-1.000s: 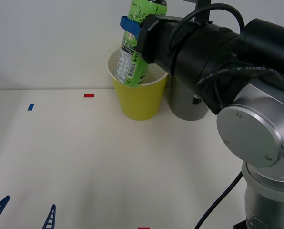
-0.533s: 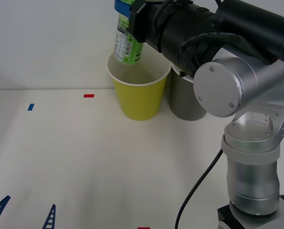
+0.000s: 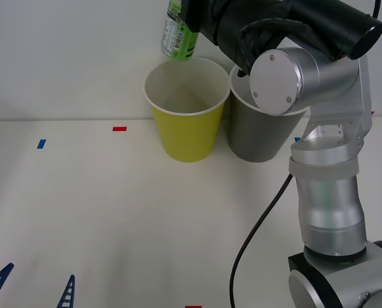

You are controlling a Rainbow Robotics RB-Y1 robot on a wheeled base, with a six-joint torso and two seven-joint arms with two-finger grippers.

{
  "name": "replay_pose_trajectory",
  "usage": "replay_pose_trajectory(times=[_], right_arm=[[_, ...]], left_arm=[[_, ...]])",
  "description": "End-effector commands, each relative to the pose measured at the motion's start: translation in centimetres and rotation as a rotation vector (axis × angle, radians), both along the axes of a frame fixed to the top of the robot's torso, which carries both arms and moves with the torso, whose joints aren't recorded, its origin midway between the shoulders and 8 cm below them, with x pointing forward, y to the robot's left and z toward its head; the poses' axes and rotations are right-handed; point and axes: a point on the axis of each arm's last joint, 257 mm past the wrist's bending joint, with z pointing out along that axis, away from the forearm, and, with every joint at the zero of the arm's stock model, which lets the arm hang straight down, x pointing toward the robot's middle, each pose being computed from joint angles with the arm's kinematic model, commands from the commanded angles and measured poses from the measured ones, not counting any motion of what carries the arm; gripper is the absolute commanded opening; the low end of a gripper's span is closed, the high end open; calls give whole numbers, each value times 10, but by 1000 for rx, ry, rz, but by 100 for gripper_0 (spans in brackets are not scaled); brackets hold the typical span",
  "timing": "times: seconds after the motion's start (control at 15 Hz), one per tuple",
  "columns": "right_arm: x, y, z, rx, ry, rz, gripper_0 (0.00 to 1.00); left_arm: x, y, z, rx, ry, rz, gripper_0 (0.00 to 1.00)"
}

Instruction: Put cans in the gray bin and PET bottles in the light green bin.

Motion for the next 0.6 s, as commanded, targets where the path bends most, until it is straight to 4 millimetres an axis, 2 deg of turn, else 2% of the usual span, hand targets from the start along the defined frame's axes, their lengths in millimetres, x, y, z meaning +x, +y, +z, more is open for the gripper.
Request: replay_pose_trajectory(times=[0.07, 0.33, 0.6], right_arm=[[17, 5, -5, -10, -5, -10, 0], [29, 5, -11, -31, -2, -23, 0], [30, 5, -13, -40, -4, -26, 0]], left_arm=[[0, 0, 0, 0, 0, 0, 100], [0, 0, 0, 0, 0, 0, 100], [0, 0, 0, 0, 0, 0, 100]])
